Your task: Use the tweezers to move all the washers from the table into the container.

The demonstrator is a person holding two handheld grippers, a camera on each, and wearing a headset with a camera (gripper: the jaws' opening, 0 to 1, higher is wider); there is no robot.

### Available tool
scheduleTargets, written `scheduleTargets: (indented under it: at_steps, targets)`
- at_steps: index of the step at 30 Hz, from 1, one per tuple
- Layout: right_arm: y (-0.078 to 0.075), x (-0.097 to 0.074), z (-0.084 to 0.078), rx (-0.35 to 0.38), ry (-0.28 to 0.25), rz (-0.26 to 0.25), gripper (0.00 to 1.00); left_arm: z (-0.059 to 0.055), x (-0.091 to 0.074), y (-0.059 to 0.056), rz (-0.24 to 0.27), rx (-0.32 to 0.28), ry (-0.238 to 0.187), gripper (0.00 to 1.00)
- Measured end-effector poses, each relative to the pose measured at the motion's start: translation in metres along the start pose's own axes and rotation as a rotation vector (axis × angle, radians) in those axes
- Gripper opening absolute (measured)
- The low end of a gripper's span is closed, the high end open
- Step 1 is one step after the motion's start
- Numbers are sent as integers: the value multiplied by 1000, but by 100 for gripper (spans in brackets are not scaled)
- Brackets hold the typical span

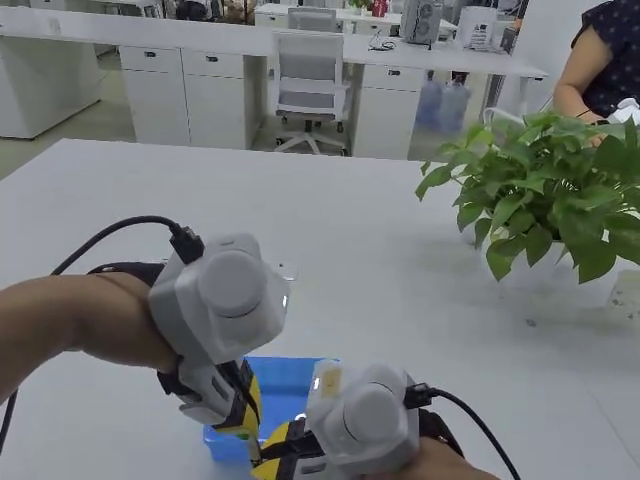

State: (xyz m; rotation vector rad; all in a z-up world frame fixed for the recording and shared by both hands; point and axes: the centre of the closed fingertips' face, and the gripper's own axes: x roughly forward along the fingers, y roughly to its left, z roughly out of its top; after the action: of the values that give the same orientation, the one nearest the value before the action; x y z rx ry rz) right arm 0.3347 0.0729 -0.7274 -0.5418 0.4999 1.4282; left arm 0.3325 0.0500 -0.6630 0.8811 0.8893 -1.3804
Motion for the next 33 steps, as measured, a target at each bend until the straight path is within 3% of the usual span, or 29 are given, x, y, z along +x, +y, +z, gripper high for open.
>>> scheduleTargets:
  at_steps: [14,33]
  targets:
    - [-31,-11,4,-27,-4,-28,10,12,-7,27,38,17,-30,6]
    - [-62,-4,-19,-6,26,-36,10,10,16,58,46,12,-51,6]
